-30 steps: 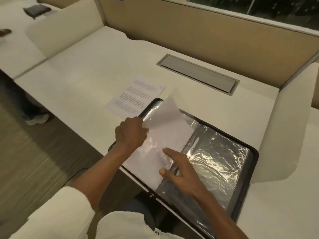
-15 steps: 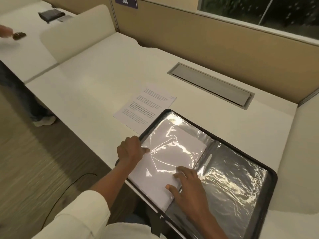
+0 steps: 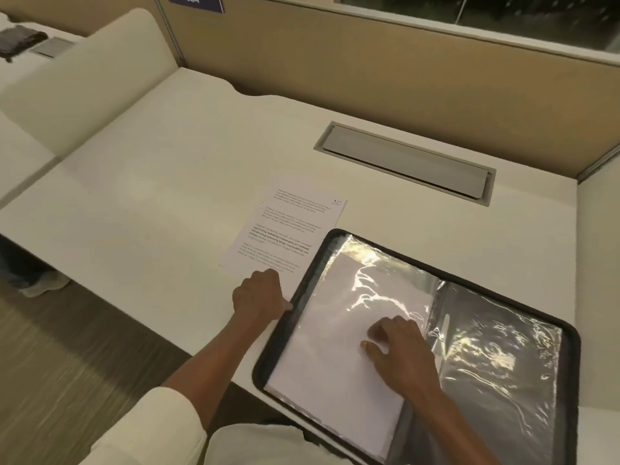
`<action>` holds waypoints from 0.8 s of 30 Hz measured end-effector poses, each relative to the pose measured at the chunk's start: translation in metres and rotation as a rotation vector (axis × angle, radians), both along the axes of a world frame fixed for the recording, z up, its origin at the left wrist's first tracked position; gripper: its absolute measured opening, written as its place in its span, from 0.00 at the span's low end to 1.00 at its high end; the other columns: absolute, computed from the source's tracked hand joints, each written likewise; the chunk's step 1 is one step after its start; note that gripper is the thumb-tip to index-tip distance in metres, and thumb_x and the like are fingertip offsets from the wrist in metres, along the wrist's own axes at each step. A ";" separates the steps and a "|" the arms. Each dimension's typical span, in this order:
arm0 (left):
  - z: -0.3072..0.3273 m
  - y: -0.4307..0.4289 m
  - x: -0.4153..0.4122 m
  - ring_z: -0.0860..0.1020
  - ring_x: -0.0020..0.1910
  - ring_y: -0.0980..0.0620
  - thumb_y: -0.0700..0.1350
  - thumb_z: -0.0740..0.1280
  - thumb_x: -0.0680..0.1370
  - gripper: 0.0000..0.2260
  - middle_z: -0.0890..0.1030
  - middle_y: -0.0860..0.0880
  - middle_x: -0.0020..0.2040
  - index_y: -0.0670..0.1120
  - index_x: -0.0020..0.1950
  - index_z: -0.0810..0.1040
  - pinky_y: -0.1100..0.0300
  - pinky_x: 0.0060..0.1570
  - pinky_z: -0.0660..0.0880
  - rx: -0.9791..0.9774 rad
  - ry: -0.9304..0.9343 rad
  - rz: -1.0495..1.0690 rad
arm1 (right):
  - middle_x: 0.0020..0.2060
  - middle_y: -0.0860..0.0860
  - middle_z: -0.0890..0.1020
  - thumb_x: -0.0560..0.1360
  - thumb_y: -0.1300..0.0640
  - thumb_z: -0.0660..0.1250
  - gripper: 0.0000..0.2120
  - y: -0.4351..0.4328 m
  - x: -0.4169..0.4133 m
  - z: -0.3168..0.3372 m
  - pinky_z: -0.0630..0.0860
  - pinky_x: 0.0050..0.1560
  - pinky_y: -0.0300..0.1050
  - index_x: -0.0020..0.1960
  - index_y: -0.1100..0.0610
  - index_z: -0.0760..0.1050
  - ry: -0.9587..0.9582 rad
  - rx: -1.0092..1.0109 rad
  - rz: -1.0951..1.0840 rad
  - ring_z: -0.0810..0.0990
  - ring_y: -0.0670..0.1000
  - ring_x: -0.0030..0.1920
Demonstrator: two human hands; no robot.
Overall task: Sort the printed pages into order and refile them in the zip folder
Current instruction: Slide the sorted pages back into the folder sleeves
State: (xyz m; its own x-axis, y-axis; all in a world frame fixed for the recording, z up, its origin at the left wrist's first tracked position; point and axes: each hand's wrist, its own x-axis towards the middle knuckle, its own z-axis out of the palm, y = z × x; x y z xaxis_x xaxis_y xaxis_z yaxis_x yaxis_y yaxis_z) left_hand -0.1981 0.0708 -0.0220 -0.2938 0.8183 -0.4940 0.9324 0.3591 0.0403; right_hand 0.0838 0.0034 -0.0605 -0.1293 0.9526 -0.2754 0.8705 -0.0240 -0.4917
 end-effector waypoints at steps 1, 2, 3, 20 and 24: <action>0.002 0.009 -0.010 0.78 0.43 0.50 0.59 0.77 0.74 0.20 0.80 0.50 0.49 0.47 0.51 0.75 0.57 0.41 0.76 0.031 -0.006 0.013 | 0.46 0.39 0.75 0.77 0.42 0.73 0.08 0.009 -0.010 0.003 0.74 0.49 0.44 0.51 0.43 0.77 0.024 -0.011 -0.019 0.72 0.45 0.52; 0.004 0.018 -0.020 0.80 0.45 0.48 0.61 0.76 0.75 0.20 0.81 0.49 0.51 0.47 0.53 0.76 0.57 0.42 0.76 0.067 -0.003 0.025 | 0.46 0.39 0.75 0.76 0.43 0.74 0.09 0.017 -0.020 0.006 0.72 0.48 0.42 0.51 0.42 0.77 0.060 -0.025 -0.044 0.73 0.44 0.51; 0.005 0.028 -0.030 0.81 0.48 0.46 0.62 0.75 0.75 0.21 0.82 0.47 0.53 0.47 0.54 0.77 0.56 0.43 0.76 0.109 0.001 0.041 | 0.46 0.39 0.76 0.76 0.43 0.75 0.09 0.027 -0.031 0.009 0.71 0.48 0.41 0.51 0.42 0.77 0.102 -0.036 -0.074 0.74 0.43 0.51; -0.017 0.139 -0.088 0.72 0.69 0.39 0.68 0.79 0.67 0.44 0.72 0.38 0.67 0.39 0.68 0.71 0.44 0.60 0.77 0.210 -0.064 0.191 | 0.54 0.51 0.83 0.70 0.50 0.82 0.24 0.221 -0.134 0.025 0.81 0.57 0.54 0.61 0.56 0.79 0.326 0.020 -0.519 0.83 0.53 0.53; -0.022 0.145 -0.082 0.74 0.68 0.40 0.69 0.81 0.63 0.47 0.72 0.40 0.68 0.41 0.69 0.68 0.45 0.64 0.73 0.165 -0.006 0.178 | 0.56 0.53 0.83 0.69 0.51 0.83 0.29 0.247 -0.132 0.016 0.78 0.54 0.49 0.64 0.55 0.74 0.299 -0.052 -0.594 0.82 0.55 0.55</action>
